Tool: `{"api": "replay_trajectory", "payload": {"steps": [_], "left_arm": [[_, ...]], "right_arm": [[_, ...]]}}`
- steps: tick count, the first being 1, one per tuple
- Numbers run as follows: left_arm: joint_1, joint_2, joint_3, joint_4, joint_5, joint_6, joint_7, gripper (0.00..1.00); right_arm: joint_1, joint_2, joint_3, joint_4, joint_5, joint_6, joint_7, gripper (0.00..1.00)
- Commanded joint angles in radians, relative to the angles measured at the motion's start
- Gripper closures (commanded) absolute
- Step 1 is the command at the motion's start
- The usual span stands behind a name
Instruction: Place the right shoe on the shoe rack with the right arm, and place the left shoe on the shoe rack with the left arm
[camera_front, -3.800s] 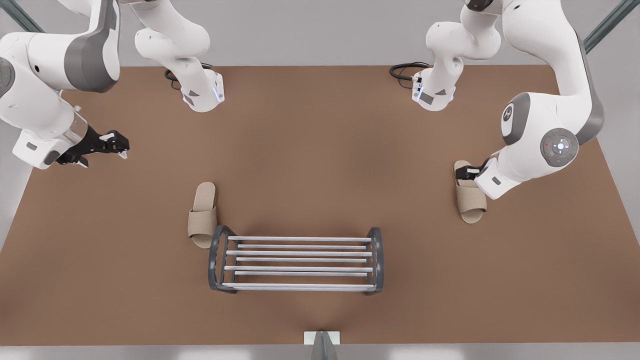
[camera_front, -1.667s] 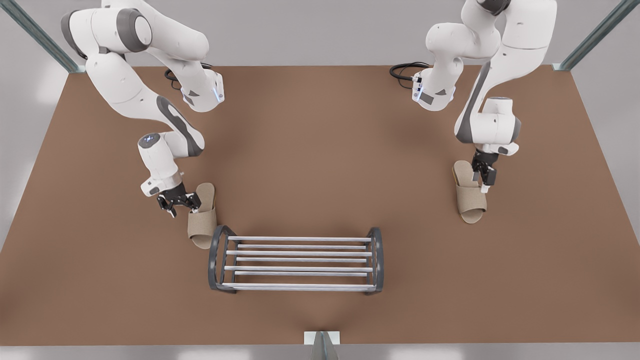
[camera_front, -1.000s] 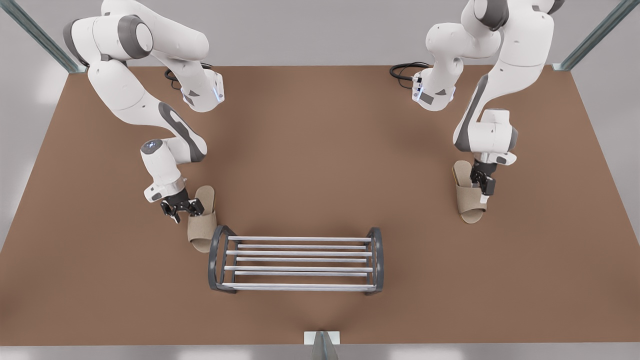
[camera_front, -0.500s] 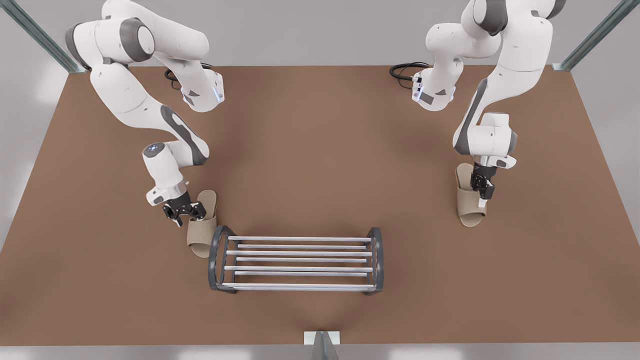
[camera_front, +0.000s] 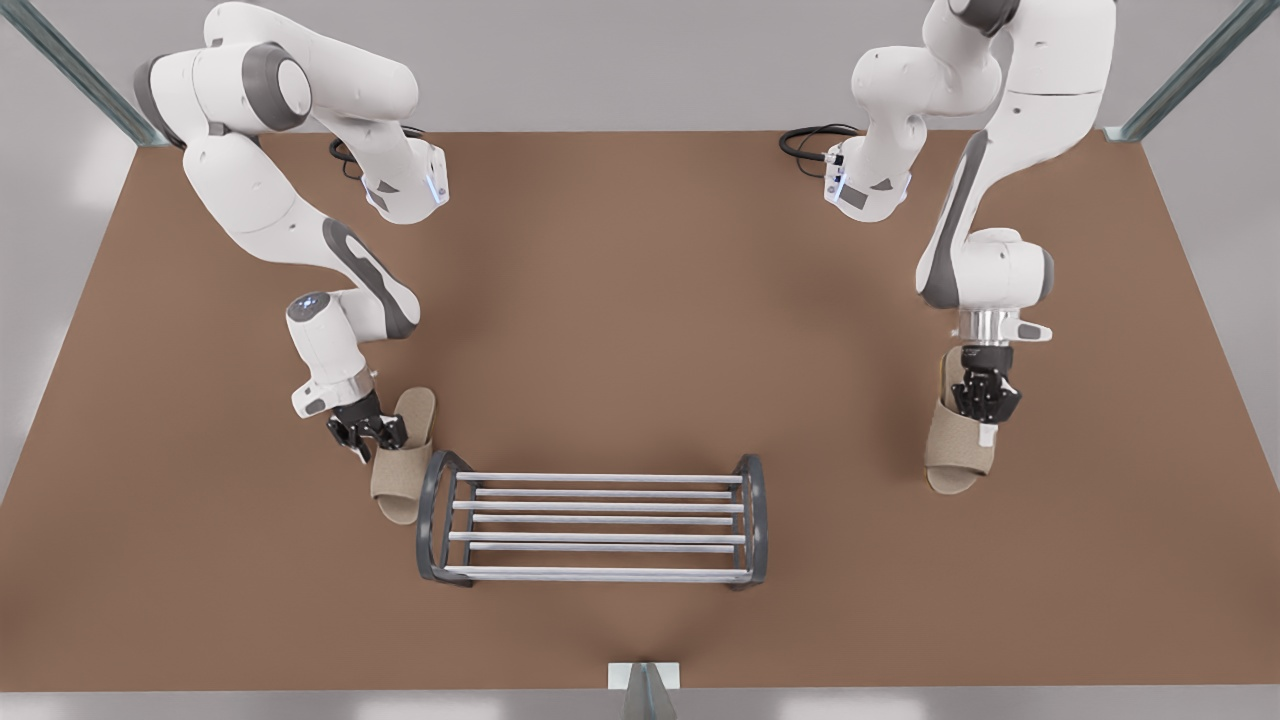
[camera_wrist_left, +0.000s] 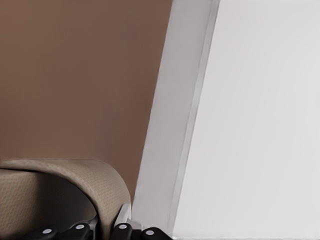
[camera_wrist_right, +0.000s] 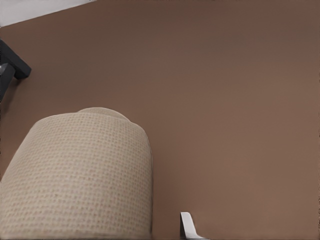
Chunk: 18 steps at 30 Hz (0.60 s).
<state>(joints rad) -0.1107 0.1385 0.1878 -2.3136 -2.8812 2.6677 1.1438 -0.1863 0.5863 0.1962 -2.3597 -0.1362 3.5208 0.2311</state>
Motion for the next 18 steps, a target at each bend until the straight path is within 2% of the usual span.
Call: {"api": "replay_trajectory", "payload": {"steps": [1,2,3,4,5,6,8,10,14,15,16,18], "left_arm": [[-0.003,-0.036,-0.010,0.028,0.069,0.112,-0.343,0.79],[-0.027,-0.086,-0.105,0.094,0.163,0.236,-0.366,0.79],[-0.027,-0.088,-0.246,0.195,0.171,0.374,-0.433,0.79],[-0.029,-0.099,-0.327,0.264,0.171,0.475,-0.502,0.79],[-0.029,-0.089,-0.395,0.335,0.175,0.515,-0.513,0.79],[-0.026,-0.033,-0.436,0.450,0.189,0.524,-0.513,0.79],[-0.046,0.064,-0.485,0.668,0.201,0.669,-0.513,0.79],[-0.110,0.084,-0.507,0.779,0.200,0.774,-0.513,0.79],[-0.351,0.288,-0.493,0.993,0.378,0.833,-0.513,0.79],[-0.398,0.322,-0.467,1.016,0.408,0.834,-0.513,0.79],[-0.509,0.348,-0.363,1.017,0.425,0.834,-0.513,0.79],[-0.541,0.377,-0.321,1.036,0.425,0.834,-0.513,0.79]], "right_arm": [[-0.001,-0.014,0.000,-0.004,0.001,-0.002,0.005,0.41],[-0.001,-0.025,0.000,-0.007,0.001,-0.002,0.007,0.46],[-0.002,-0.039,0.000,-0.013,0.001,-0.002,0.005,0.57],[-0.007,-0.051,0.002,-0.021,0.000,-0.003,0.002,0.72],[-0.010,-0.077,0.002,-0.033,-0.002,-0.003,0.004,0.78],[-0.012,-0.132,0.005,-0.061,-0.013,-0.006,0.051,0.79],[-0.028,-0.218,0.005,-0.113,-0.036,-0.009,0.068,0.79],[-0.067,-0.341,0.005,-0.171,-0.082,-0.014,0.066,0.79],[-0.170,-0.480,0.000,-0.168,-0.255,-0.078,0.065,0.79],[-0.167,-0.523,-0.003,-0.150,-0.284,-0.120,0.065,0.79],[-0.159,-0.536,0.002,-0.121,-0.298,-0.132,0.063,0.79],[-0.099,-0.560,0.005,-0.084,-0.298,-0.132,0.059,0.79]]}}
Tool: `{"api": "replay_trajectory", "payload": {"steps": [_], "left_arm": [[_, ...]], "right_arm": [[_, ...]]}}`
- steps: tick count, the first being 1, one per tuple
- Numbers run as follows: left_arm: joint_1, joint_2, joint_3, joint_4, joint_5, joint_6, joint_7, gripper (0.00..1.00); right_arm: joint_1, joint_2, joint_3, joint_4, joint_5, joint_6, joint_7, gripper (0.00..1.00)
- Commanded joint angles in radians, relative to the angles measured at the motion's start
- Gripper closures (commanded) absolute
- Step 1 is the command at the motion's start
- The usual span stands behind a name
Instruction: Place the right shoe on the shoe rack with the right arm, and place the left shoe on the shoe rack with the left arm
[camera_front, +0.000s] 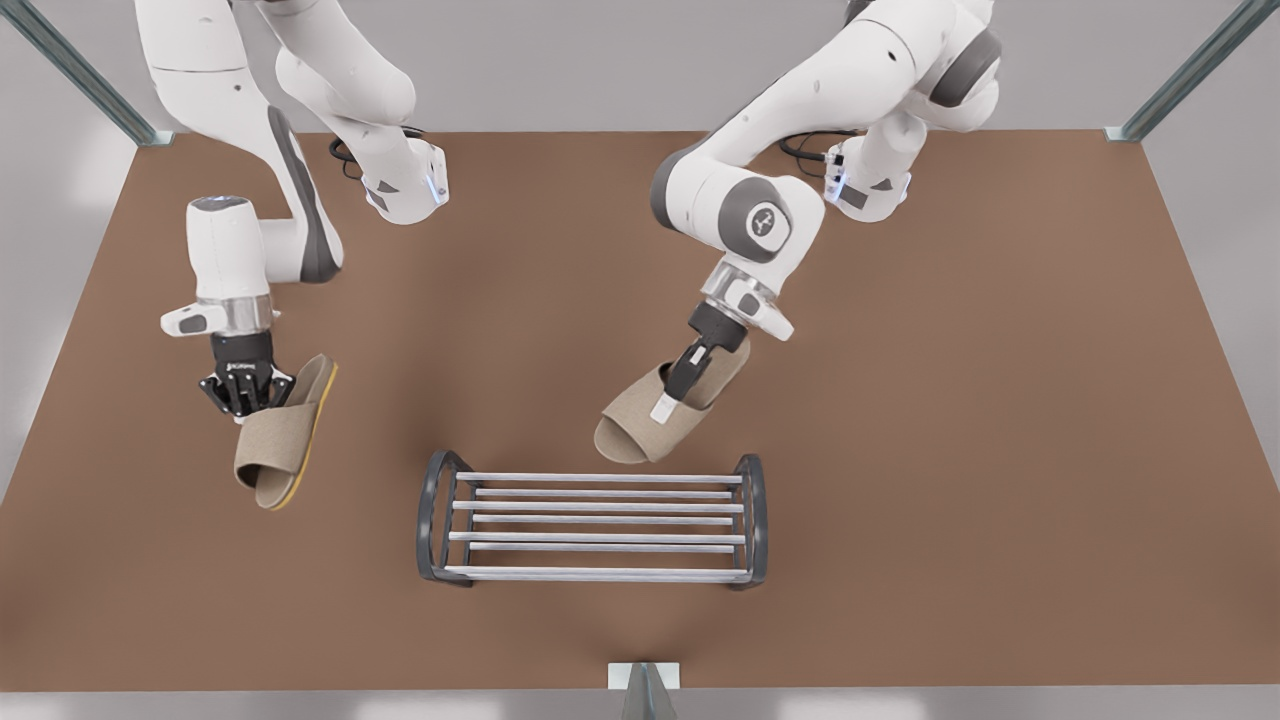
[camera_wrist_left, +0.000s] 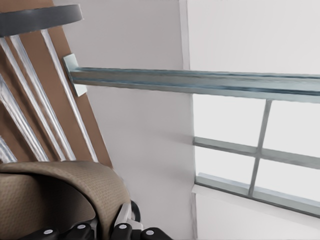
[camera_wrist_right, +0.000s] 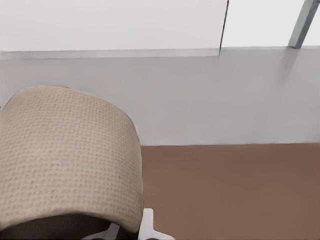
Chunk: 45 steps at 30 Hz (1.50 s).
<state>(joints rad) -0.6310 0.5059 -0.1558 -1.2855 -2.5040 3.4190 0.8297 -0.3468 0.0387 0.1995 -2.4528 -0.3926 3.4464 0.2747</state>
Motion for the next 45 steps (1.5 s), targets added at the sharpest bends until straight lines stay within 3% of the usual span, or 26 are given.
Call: {"api": "replay_trajectory", "payload": {"steps": [1,5,10,14,21,22,23,24,25,28,41,43,45], "left_arm": [[-0.021,0.019,0.024,0.009,0.048,0.083,-0.199,0.79],[-0.032,0.111,0.045,0.104,0.086,0.083,-0.199,0.79],[-0.058,0.154,0.055,0.186,0.165,0.082,-0.201,0.79],[-0.058,0.213,0.075,0.215,0.220,0.074,-0.201,0.79],[-0.064,0.266,0.079,0.265,0.281,0.075,-0.218,0.79],[-0.062,0.275,0.079,0.284,0.283,0.075,-0.234,0.42],[-0.064,0.276,0.081,0.287,0.283,0.077,-0.294,0.35],[-0.068,0.276,0.081,0.287,0.284,0.079,-0.308,0.12],[-0.064,0.276,0.082,0.287,0.293,0.079,-0.310,0.02],[-0.067,0.307,0.090,0.350,0.293,0.080,-0.328,0.00],[-0.107,0.304,0.113,0.275,0.367,0.085,-0.322,0.00],[-0.110,0.171,0.111,0.261,0.304,0.088,-0.323,0.00],[-0.096,-0.130,0.108,0.115,0.270,0.086,-0.319,0.00]], "right_arm": [[0.100,-0.019,0.001,0.035,-0.041,-0.058,0.015,0.79],[0.213,-0.031,0.005,0.141,-0.040,-0.090,0.012,0.79],[0.423,0.035,0.003,0.392,0.126,-0.466,0.023,0.79],[0.493,0.102,0.003,0.494,0.155,-0.587,0.080,0.79],[0.545,0.204,-0.008,0.575,0.150,-0.605,0.109,0.79],[0.548,0.216,-0.008,0.581,0.152,-0.604,0.109,0.79],[0.548,0.225,-0.009,0.583,0.150,-0.602,0.109,0.79],[0.549,0.231,-0.009,0.584,0.150,-0.599,0.109,0.79],[0.549,0.231,-0.009,0.584,0.150,-0.598,0.109,0.79],[0.549,0.234,-0.009,0.584,0.147,-0.595,0.109,0.79],[0.554,0.285,-0.022,0.589,0.141,-0.536,0.107,0.79],[0.555,0.322,-0.022,0.613,0.141,-0.527,0.107,0.79],[0.566,0.374,-0.023,0.658,0.143,-0.520,0.107,0.79]]}}
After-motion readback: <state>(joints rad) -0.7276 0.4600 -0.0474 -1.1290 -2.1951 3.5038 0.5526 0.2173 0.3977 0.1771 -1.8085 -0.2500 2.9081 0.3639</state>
